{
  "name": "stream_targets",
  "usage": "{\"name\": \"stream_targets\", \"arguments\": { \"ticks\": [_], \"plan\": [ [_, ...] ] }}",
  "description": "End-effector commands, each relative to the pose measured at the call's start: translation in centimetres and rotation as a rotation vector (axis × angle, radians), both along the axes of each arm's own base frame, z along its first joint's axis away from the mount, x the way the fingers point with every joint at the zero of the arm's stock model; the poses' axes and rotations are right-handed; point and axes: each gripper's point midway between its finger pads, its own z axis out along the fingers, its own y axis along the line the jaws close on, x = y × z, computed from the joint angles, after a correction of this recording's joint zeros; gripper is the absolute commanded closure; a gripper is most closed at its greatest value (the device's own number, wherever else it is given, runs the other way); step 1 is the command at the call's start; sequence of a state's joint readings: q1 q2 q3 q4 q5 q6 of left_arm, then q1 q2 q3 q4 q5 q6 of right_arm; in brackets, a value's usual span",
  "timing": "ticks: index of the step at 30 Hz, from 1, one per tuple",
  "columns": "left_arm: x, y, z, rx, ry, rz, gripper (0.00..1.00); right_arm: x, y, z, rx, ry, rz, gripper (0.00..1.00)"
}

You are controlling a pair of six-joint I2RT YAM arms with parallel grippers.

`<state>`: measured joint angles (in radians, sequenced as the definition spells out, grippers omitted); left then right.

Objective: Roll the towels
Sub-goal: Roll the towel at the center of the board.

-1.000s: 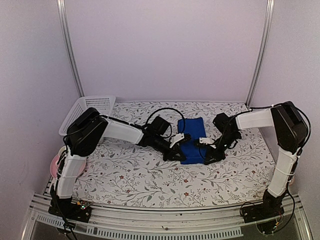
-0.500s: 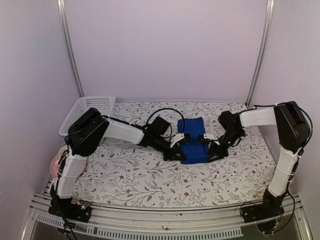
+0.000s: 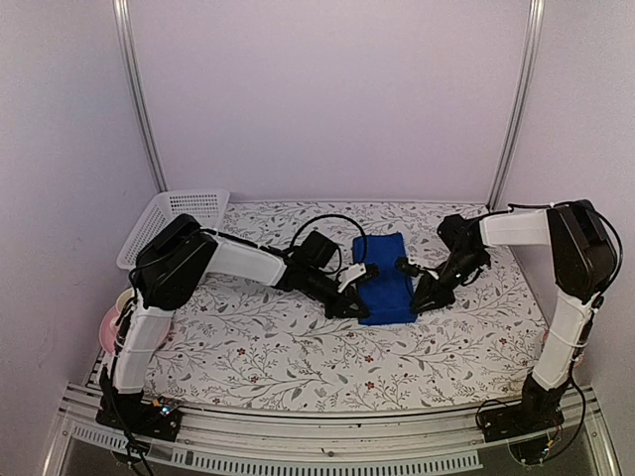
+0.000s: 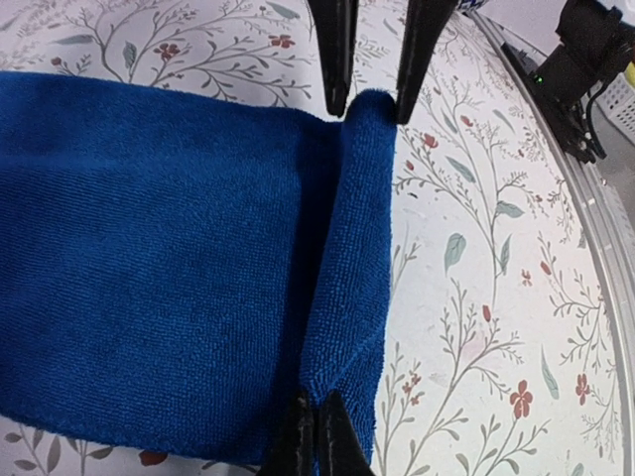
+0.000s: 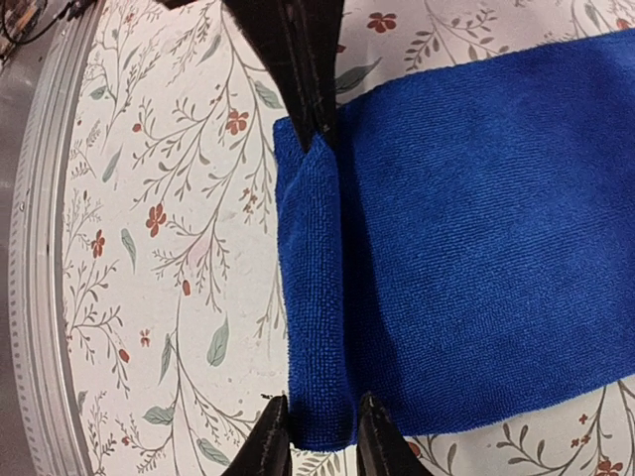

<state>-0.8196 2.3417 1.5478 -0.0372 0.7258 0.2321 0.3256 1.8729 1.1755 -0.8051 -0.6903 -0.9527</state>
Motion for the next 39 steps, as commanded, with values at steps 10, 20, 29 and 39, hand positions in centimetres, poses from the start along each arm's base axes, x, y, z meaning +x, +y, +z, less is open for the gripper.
{"name": "stream_targets", "arguments": {
  "ticks": [10,20,29,39],
  "plan": [
    [2.5,0.8,-0.2,0.01,-0.048,0.092,1.0,2.2,-0.6,-1.1,-0.026,0.066,-0.098,0.94],
    [3.2,1.2,-0.4,0.028,-0.08,0.131,0.94,3.6,-1.7,-3.4,-0.119,0.032,-0.164,0.96],
    [2.4,1.6,-0.3,0.06,-0.071,0.079,0.65,3.8,-1.9,-4.3,-0.136,0.039,-0.177,0.96],
    [3.6,3.1,4.4,0.021,-0.233,0.176,0.33,3.7,-1.9,-4.4,-0.138,0.046,-0.176,0.96]
  ]
}}
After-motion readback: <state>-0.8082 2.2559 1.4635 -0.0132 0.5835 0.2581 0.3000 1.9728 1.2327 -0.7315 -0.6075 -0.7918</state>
